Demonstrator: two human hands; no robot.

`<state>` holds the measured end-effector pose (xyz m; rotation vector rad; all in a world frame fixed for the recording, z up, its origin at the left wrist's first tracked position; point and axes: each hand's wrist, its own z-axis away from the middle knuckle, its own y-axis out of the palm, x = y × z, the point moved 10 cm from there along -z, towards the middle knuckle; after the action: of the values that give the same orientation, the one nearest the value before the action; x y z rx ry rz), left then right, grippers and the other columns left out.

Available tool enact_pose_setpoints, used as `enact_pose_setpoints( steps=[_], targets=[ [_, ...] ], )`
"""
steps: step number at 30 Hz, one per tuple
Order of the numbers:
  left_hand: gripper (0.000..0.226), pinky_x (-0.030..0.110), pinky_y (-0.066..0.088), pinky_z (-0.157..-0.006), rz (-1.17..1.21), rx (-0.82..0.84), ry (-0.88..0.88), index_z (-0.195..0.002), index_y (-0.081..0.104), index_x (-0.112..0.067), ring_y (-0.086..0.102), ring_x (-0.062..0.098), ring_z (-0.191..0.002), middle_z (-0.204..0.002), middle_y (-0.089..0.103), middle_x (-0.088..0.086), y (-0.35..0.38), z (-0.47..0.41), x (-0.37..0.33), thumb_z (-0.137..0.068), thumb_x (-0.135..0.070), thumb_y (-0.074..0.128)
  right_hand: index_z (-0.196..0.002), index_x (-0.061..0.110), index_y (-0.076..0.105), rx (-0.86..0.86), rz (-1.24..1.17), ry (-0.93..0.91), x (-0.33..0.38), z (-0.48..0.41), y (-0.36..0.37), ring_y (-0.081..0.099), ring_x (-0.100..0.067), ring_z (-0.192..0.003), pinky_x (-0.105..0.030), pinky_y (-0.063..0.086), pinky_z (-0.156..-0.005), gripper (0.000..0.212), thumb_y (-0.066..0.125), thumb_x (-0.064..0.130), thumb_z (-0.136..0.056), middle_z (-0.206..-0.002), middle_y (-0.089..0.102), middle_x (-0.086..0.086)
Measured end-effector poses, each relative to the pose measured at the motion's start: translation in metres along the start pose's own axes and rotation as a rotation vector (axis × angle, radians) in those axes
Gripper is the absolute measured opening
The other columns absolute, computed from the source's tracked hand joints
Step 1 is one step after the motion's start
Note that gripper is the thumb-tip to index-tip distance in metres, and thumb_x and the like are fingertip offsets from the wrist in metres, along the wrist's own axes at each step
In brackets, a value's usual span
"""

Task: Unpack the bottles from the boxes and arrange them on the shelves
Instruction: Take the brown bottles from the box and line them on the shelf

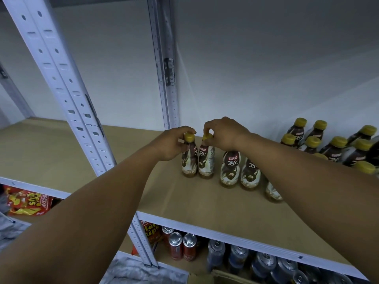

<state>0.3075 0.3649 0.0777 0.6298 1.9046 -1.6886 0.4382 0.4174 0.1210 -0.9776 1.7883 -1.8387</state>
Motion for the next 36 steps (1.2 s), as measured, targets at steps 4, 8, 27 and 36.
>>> enact_pose_setpoints(
  steps=[4, 8, 27, 36],
  targets=[
    [0.046, 0.042, 0.052, -0.102, -0.011, -0.006, 0.000, -0.133, 0.055, -0.034, 0.067, 0.021, -0.107, -0.129, 0.064, 0.002, -0.001, 0.000, -0.001, -0.095, -0.011, 0.069, -0.125, 0.027, 0.061, 0.048, 0.010, -0.037, 0.000, -0.003, 0.003, 0.052, -0.020, -0.096, -0.030, 0.041, -0.078, 0.028, 0.062, 0.029, -0.097, -0.128, 0.058, -0.003],
    [0.046, 0.040, 0.054, -0.100, 0.009, 0.008, -0.010, -0.132, 0.055, -0.034, 0.068, 0.020, -0.106, -0.129, 0.063, 0.004, 0.000, -0.002, 0.000, -0.095, -0.010, 0.069, -0.133, 0.030, 0.059, 0.087, -0.041, -0.041, -0.001, -0.003, 0.005, 0.056, -0.023, -0.111, -0.033, 0.048, -0.090, 0.035, 0.060, 0.033, -0.098, -0.134, 0.056, 0.000],
    [0.047, 0.039, 0.051, -0.103, -0.034, -0.057, 0.040, -0.137, 0.055, -0.032, 0.065, 0.022, -0.109, -0.125, 0.064, 0.001, 0.001, 0.002, 0.003, -0.096, -0.013, 0.068, -0.129, 0.025, 0.059, 0.079, -0.084, -0.022, 0.002, -0.002, 0.003, 0.052, -0.018, -0.105, -0.031, 0.045, -0.085, 0.039, 0.069, 0.037, -0.092, -0.124, 0.055, 0.001],
    [0.048, 0.044, 0.052, -0.102, -0.006, -0.060, 0.060, -0.135, 0.055, -0.036, 0.068, 0.020, -0.105, -0.123, 0.065, 0.000, 0.003, 0.000, 0.007, -0.095, -0.013, 0.069, -0.121, 0.023, 0.060, 0.074, -0.061, -0.028, 0.003, -0.004, 0.006, 0.052, -0.019, -0.103, -0.031, 0.044, -0.081, 0.029, 0.068, 0.024, -0.093, -0.127, 0.056, -0.001]
  ],
)
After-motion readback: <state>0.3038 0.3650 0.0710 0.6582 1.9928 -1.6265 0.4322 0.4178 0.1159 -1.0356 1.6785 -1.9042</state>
